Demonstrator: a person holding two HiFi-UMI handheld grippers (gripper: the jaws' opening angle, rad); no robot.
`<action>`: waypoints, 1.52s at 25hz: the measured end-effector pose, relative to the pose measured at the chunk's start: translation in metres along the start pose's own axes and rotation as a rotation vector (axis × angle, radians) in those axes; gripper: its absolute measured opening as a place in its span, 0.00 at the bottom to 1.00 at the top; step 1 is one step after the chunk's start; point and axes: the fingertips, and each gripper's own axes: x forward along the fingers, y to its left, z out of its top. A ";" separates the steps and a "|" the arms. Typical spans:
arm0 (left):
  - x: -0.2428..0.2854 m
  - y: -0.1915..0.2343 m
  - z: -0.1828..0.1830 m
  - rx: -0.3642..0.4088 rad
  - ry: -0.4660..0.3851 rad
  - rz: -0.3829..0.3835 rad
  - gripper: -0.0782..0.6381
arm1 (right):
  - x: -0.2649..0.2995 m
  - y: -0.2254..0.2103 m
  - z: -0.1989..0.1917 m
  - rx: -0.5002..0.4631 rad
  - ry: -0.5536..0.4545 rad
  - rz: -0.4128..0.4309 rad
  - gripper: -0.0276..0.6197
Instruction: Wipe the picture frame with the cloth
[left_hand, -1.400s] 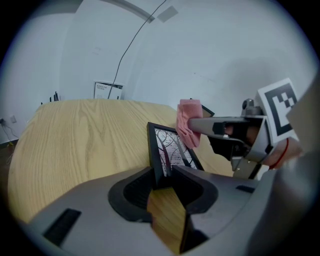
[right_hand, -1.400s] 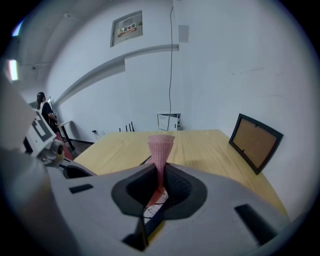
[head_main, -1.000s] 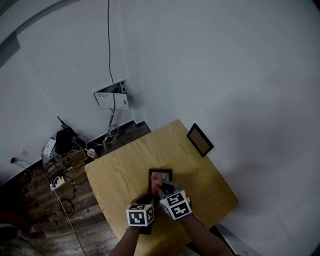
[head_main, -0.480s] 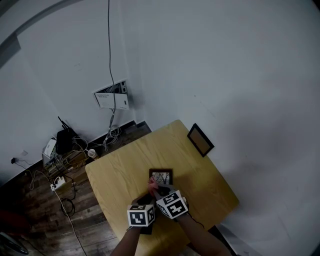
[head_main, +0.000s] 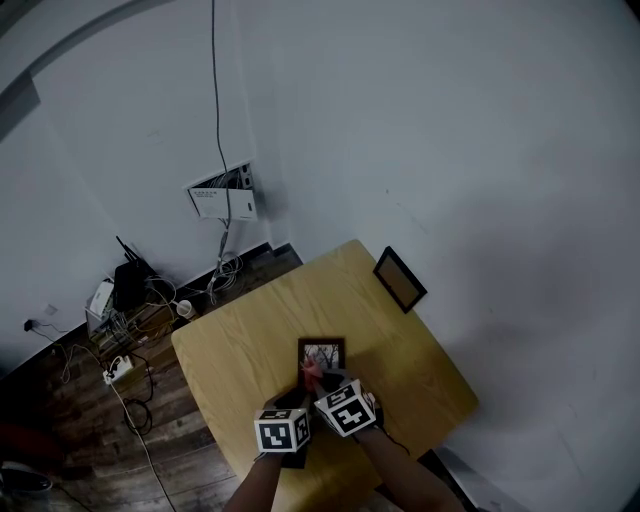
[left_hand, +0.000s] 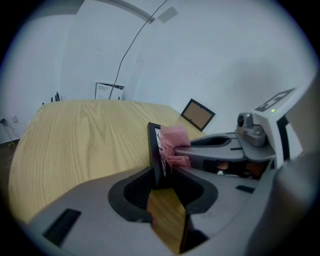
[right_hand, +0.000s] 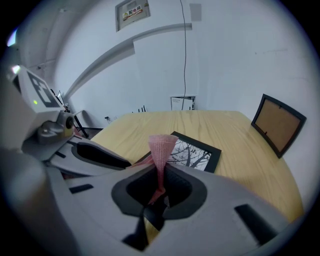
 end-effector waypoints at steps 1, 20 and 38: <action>0.000 0.000 0.000 0.000 0.000 0.000 0.27 | -0.001 -0.003 -0.002 -0.001 -0.002 -0.007 0.07; -0.001 0.001 0.002 -0.003 -0.013 0.002 0.27 | -0.026 -0.033 -0.015 0.057 -0.045 -0.119 0.07; -0.122 -0.027 -0.012 0.045 -0.238 -0.088 0.19 | -0.153 0.061 -0.027 0.235 -0.337 -0.140 0.07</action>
